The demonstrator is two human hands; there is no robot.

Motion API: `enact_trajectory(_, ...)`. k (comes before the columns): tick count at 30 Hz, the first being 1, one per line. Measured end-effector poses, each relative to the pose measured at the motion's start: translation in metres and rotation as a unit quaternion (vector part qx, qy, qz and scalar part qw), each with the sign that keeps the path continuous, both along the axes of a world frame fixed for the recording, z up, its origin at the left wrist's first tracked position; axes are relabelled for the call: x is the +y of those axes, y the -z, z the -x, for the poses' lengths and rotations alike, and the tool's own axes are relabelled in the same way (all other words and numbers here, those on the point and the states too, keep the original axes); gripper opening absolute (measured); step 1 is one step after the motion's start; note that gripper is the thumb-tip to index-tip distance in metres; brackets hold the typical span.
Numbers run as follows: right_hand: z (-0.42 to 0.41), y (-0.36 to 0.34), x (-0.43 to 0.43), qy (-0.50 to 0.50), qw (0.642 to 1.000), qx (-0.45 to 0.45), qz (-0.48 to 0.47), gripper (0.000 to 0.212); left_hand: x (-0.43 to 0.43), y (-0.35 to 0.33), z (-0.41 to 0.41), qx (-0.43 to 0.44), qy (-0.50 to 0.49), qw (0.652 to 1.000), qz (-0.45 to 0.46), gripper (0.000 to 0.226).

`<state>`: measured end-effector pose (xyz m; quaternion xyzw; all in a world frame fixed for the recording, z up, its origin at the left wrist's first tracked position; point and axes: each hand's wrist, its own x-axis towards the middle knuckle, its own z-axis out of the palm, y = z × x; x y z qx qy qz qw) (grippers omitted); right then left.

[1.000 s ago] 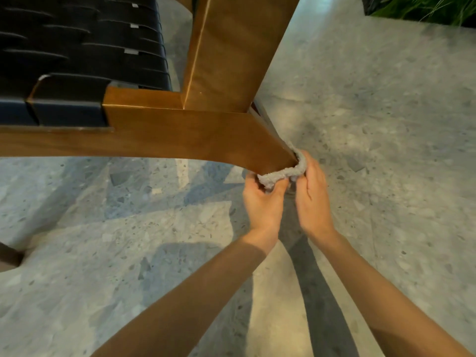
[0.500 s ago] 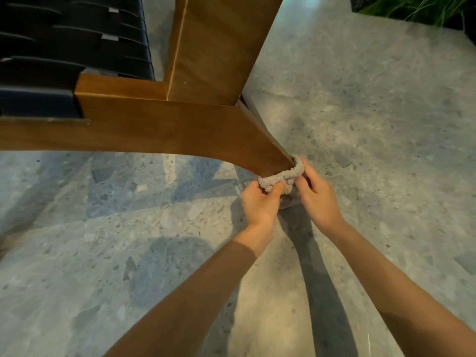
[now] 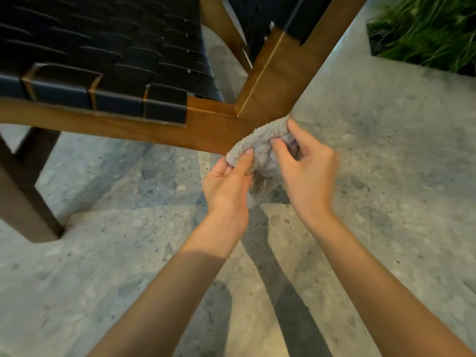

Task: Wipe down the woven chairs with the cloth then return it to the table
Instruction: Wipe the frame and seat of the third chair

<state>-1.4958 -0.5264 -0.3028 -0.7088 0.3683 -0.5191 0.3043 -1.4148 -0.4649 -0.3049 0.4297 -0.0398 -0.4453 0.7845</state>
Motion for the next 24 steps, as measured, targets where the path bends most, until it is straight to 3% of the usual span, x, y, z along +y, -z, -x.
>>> enact_trajectory(9, 0.003, 0.023, -0.001, 0.087, 0.994, -0.058, 0.011, 0.033, -0.016, 0.016, 0.008, -0.063, 0.008, 0.995, -0.073, 0.025)
enact_trajectory(15, 0.020, 0.033, -0.003, 0.113, 0.991, -0.051, -0.054, 0.028, -0.019, 0.030, 0.014, -0.063, 0.099, 0.983, -0.138, 0.018)
enact_trajectory(19, 0.030, 0.027, 0.012, 0.063, 0.995, -0.058, -0.042, 0.036, -0.002, 0.020, 0.005, -0.108, 0.116, 0.975, -0.153, 0.014)
enact_trajectory(24, 0.028, 0.009, 0.032, -0.033, 0.999, 0.018, 0.021, 0.032, 0.045, -0.003, -0.018, -0.249, 0.080, 0.957, -0.122, 0.010)
